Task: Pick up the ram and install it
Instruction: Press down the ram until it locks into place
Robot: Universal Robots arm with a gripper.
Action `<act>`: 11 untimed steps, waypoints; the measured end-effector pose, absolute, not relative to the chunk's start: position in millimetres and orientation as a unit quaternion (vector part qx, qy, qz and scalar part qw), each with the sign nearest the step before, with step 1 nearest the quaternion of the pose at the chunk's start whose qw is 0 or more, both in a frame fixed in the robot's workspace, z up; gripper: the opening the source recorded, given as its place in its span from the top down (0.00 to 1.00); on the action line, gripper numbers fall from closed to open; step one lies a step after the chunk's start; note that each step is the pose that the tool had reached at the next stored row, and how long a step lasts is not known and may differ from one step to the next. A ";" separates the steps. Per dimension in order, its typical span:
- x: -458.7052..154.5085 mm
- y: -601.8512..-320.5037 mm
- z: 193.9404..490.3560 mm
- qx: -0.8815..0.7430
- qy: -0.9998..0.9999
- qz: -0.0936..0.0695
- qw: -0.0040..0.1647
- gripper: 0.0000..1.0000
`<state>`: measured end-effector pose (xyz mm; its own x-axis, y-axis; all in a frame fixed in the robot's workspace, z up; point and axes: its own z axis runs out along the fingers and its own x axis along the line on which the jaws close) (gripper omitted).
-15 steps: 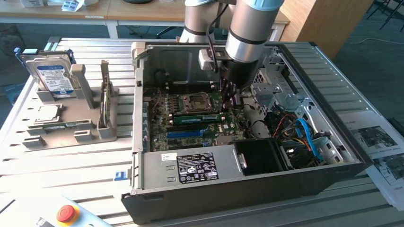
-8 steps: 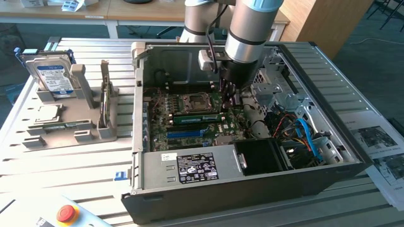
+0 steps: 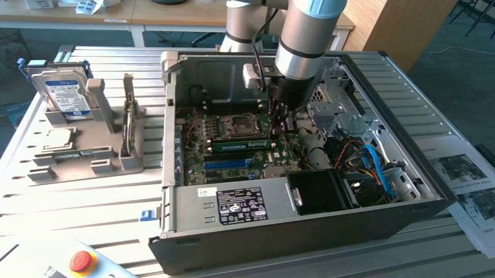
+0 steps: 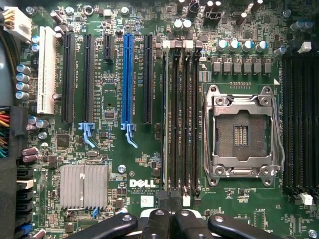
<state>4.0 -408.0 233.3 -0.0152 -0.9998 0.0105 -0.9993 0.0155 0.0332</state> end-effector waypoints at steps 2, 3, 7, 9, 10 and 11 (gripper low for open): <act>4.6 -408.0 233.1 0.701 -0.712 -0.008 0.015 0.90; 5.1 -408.0 233.1 0.702 -0.712 -0.008 0.015 0.90; 5.3 -408.0 233.0 0.702 -0.712 -0.008 0.015 0.90; 5.3 -407.9 231.4 0.702 -0.712 -0.008 0.015 0.90; 5.3 -407.9 230.7 0.702 -0.712 -0.008 0.015 0.90; 5.3 -407.9 230.1 0.702 -0.712 -0.008 0.015 0.90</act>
<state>5.3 -407.9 230.1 -0.0151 -0.9998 0.0102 -0.9993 0.0155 0.0332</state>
